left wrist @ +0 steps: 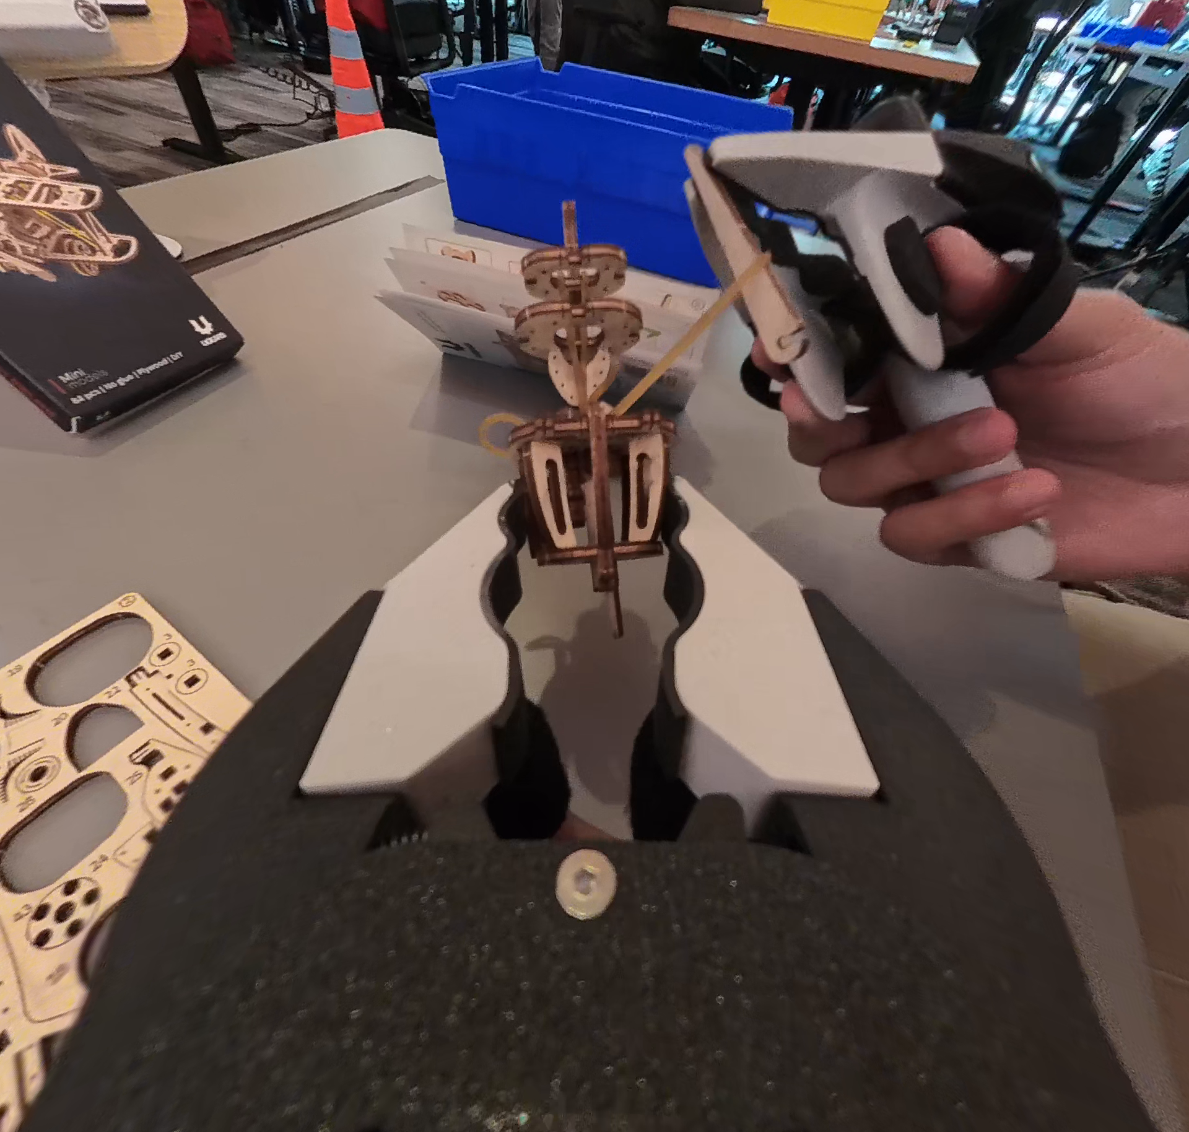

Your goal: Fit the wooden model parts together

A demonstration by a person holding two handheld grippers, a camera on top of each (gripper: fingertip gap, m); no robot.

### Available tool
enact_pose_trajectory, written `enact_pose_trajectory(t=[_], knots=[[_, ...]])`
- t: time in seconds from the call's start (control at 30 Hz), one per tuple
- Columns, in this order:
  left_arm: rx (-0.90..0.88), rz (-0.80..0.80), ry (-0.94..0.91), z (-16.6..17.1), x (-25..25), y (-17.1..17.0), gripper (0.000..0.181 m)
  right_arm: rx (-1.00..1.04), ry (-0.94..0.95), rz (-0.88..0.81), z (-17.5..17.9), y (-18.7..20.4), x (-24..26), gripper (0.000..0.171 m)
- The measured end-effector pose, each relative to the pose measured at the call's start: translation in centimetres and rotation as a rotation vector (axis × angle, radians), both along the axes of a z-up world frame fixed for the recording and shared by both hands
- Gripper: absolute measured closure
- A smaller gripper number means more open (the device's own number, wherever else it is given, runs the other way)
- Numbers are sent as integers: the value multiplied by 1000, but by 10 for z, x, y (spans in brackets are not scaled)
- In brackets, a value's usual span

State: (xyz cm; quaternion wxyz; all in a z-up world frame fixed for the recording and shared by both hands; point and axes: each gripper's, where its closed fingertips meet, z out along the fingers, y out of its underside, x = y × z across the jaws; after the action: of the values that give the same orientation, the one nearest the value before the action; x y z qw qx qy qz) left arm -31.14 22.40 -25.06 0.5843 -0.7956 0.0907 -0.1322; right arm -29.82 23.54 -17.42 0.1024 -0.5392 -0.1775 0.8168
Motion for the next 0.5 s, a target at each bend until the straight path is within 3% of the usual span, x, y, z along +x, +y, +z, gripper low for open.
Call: enact_pose_trajectory(t=[0.13,0.27,0.5], knots=[[10,23,31,0,-3,1,142,-255,-74,213,-14,-14,-7,169],[2,52,84,-4,-5,2,142,-256,-86,170,-25,-11,-11,170],[-24,47,144,-13,-1,3,142,-373,-37,214,-13,-3,-7,170]])
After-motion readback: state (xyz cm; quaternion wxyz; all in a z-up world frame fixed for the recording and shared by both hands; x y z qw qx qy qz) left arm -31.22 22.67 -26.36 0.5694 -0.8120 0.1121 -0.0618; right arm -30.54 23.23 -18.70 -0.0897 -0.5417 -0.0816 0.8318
